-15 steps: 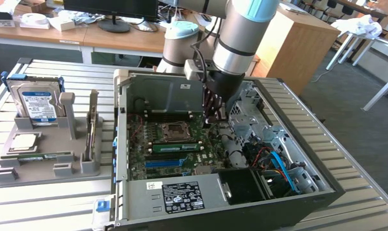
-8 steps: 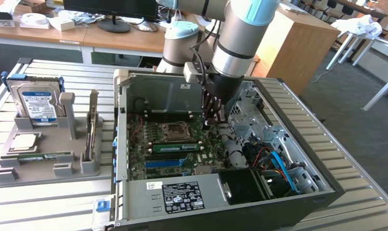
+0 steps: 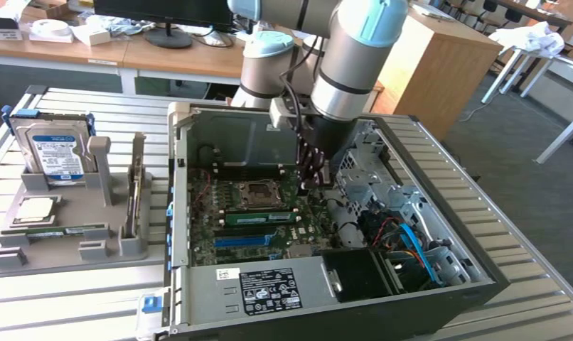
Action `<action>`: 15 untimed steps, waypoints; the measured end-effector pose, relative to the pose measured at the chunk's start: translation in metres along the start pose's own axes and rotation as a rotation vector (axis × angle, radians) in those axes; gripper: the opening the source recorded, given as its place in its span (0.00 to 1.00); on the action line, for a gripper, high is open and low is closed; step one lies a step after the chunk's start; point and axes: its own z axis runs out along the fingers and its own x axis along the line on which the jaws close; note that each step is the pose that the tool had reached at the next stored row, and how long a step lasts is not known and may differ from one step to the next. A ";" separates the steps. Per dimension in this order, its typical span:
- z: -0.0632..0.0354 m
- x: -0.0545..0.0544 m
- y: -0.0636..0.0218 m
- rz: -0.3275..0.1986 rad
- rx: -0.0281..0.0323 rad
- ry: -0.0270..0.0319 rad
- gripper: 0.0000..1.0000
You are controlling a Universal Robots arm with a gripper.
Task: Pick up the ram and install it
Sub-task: 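Press down the ram until it locks into place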
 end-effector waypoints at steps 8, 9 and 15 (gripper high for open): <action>0.0116 0.000 -0.0001 0.000 0.0001 0.0000 0.10; 0.0129 0.000 -0.0001 0.000 0.0000 0.0001 0.10; 0.0203 0.000 -0.0002 0.000 0.0001 0.0000 0.10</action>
